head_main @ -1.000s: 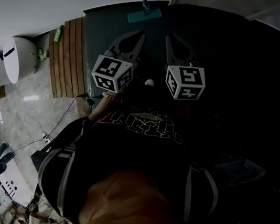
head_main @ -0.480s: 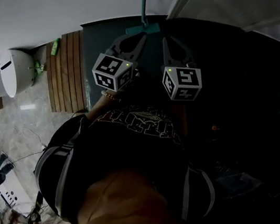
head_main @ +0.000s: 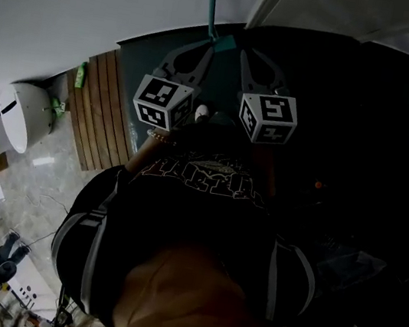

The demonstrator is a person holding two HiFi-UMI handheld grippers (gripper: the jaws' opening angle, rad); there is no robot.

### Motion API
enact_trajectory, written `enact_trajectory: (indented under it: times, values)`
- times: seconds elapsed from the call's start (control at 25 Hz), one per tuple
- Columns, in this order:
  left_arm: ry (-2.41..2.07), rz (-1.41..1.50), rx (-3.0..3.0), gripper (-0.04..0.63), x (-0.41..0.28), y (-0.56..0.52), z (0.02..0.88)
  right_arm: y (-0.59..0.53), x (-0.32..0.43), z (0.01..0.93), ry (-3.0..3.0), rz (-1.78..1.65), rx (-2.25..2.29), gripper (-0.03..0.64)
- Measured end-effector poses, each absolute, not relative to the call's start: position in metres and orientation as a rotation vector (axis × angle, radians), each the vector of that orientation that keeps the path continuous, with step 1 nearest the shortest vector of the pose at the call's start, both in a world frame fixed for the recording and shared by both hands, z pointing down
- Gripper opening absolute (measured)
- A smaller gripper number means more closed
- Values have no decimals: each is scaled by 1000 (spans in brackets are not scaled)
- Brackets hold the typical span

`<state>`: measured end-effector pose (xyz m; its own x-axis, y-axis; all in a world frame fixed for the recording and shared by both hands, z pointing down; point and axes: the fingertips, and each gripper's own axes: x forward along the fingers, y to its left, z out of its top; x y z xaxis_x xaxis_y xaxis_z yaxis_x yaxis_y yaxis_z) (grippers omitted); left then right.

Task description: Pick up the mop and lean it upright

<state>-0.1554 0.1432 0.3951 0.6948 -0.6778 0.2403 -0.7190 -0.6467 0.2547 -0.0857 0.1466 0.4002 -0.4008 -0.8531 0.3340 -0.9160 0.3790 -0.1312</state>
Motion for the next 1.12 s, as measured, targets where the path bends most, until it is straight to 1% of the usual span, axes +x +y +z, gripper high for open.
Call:
enact_trajectory:
  times: [0.4,0.8,1.12]
  values:
    - [-1104,158,2559,37,-147,91,392,95,-76,394,-2421,434,1586,20]
    - [-1135,169,2533,37,-111,13,394,11,-47,394,-2463,450,1516,20]
    - [-1201,161,2505,37,-85,-42,377,-49,-25,379,-2495,443,1463,20]
